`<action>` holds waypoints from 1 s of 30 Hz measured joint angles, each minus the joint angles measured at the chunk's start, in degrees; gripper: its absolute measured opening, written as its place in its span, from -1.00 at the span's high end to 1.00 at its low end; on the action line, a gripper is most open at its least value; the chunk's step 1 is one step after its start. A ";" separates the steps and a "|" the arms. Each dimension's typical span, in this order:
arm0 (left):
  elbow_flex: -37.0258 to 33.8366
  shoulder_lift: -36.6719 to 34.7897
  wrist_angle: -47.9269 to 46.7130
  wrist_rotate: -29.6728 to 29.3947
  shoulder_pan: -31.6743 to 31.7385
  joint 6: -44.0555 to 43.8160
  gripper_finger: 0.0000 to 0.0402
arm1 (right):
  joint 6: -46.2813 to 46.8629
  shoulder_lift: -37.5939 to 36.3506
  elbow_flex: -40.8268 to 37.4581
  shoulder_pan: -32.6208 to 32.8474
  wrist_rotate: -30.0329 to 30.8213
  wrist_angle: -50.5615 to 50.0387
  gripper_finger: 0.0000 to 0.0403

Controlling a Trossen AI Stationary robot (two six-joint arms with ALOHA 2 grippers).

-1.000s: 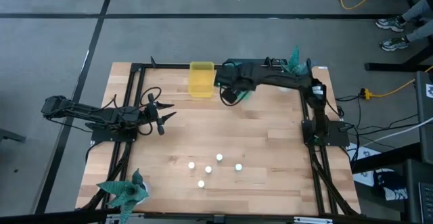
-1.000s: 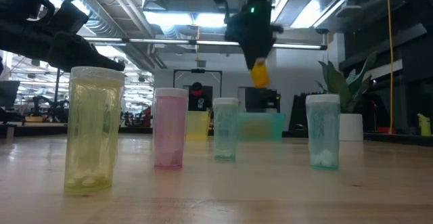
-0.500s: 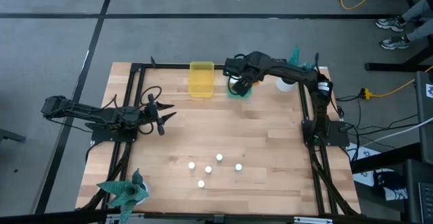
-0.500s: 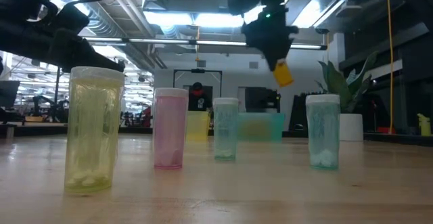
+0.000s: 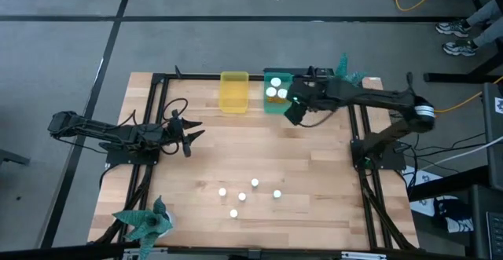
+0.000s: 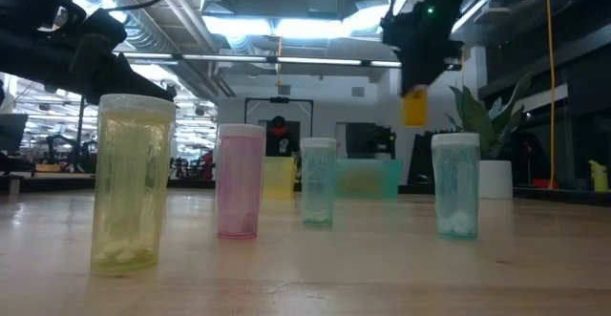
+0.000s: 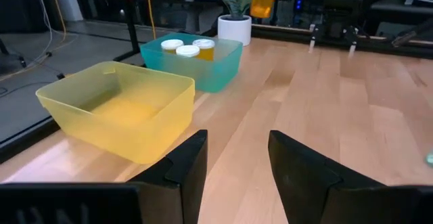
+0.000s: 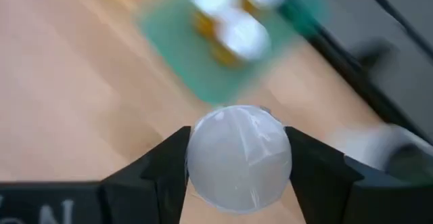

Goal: Pick and place medicine bottles into bin by pill shape (circle, oval)
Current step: Put the orange capsule bottle into the green bin

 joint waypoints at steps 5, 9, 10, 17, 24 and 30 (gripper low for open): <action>0.00 -0.01 0.12 -0.02 0.00 -0.02 0.25 | -5.63 -4.03 -9.67 -0.78 -6.36 27.92 -0.06; -0.01 0.00 0.12 -0.02 0.00 0.00 0.25 | -6.39 -1.41 -11.61 -2.31 -6.63 34.96 -0.05; -0.01 -0.01 0.12 -0.02 0.00 0.06 0.25 | -6.07 -0.27 -11.30 -2.73 -6.55 34.53 -0.05; 0.01 0.00 0.12 -0.04 0.00 0.09 0.25 | -4.85 6.33 -8.75 -6.21 -6.32 32.93 -0.06; 0.01 0.00 0.12 -0.04 0.00 0.11 0.25 | -4.94 10.65 -7.31 -7.82 -9.05 32.65 -0.06; 0.01 -0.02 0.10 -0.04 0.00 0.05 0.25 | -4.80 14.32 -7.31 -8.49 -9.13 32.37 -0.06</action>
